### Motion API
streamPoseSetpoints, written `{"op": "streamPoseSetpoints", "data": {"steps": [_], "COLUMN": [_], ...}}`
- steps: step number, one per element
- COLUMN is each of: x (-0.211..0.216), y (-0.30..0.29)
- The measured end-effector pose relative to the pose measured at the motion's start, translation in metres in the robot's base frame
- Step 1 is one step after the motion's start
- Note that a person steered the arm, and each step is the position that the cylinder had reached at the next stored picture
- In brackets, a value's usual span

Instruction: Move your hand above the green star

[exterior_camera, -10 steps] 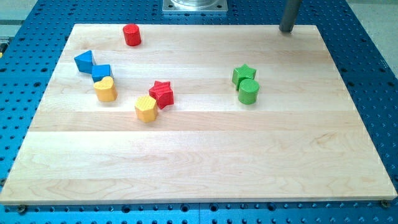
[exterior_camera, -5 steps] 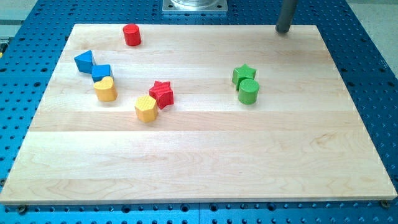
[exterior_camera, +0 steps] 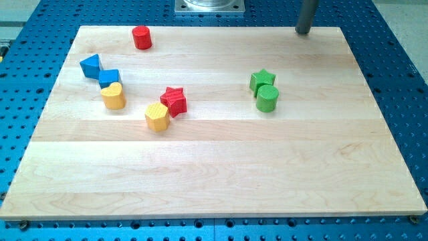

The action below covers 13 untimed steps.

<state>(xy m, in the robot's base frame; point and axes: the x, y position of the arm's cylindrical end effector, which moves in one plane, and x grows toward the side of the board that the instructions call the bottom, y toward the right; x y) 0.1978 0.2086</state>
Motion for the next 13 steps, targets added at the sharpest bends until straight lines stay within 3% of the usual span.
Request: {"op": "streamPoseSetpoints", "data": {"steps": [2, 4, 13], "x": [-0.001, -0.005, -0.006], "y": [-0.021, -0.083, -0.07]}}
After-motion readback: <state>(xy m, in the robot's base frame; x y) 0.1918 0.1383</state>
